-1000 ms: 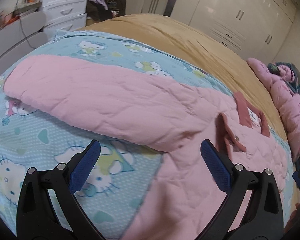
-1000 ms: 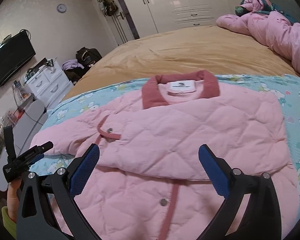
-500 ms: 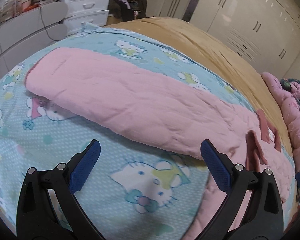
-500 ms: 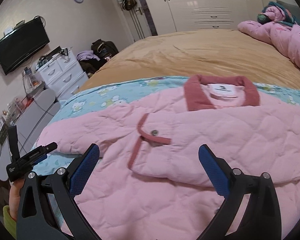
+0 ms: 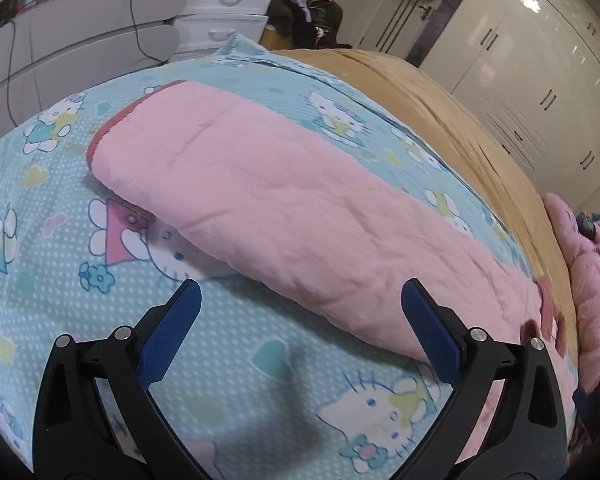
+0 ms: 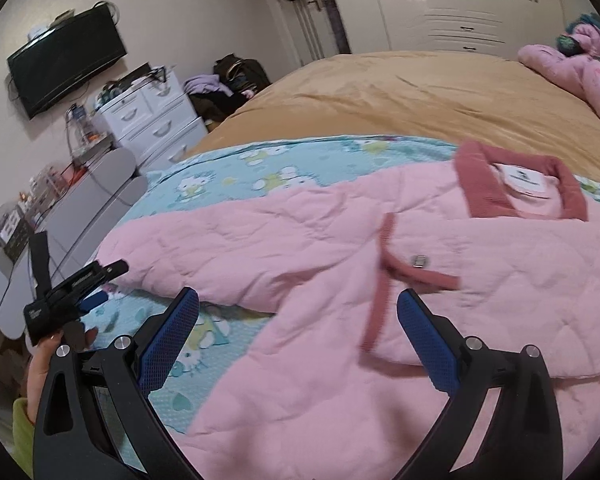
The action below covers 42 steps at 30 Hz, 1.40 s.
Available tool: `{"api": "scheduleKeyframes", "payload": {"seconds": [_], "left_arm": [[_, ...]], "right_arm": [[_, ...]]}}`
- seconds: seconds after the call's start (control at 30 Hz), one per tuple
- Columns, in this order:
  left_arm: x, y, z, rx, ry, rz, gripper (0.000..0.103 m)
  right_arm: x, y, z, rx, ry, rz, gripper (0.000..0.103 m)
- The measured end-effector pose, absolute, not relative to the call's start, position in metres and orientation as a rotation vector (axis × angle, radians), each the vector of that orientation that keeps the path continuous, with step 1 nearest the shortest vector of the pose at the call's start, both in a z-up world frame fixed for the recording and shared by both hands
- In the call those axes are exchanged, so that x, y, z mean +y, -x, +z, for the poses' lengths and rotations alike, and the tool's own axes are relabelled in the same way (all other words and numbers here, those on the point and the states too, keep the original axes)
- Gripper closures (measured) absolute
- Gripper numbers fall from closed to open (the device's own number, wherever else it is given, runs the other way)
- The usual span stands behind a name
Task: Fold large clothes
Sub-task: 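Move the left gripper to the other sleeve cuff and grasp it, then lift the sleeve with the left gripper and fold it over the jacket front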
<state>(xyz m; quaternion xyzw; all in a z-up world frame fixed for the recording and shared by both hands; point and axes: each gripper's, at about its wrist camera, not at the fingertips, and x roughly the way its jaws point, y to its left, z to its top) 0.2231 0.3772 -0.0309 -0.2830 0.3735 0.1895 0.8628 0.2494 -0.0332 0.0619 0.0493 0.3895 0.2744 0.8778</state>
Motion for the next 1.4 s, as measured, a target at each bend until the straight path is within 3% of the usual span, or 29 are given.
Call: {"api": "scheduleKeyframes", "payload": {"seconds": [0.63,0.77,0.9,1.0,1.4], "left_arm": [[0.449,-0.245,-0.07,0.754,0.732,0.434,0.011],[0.451,-0.237,-0.061,0.659,0.714,0.41,0.065],[0.444,-0.223,-0.027,0.547,0.677,0.355,0.081],[0.428,-0.211,0.0,0.486,0.626,0.324,0.088],[0.351,-0.186,0.093,0.361,0.454,0.283,0.089]], "right_arm": [[0.025,-0.241,0.039,0.877,-0.059,0.637,0.004],[0.018,-0.239,0.035,0.892,-0.068,0.639,0.004],[0.009,-0.237,0.037,0.884,-0.078,0.636,0.004],[-0.005,-0.233,0.041,0.872,-0.091,0.63,0.004],[-0.091,-0.217,0.056,0.847,-0.206,0.593,0.004]]}}
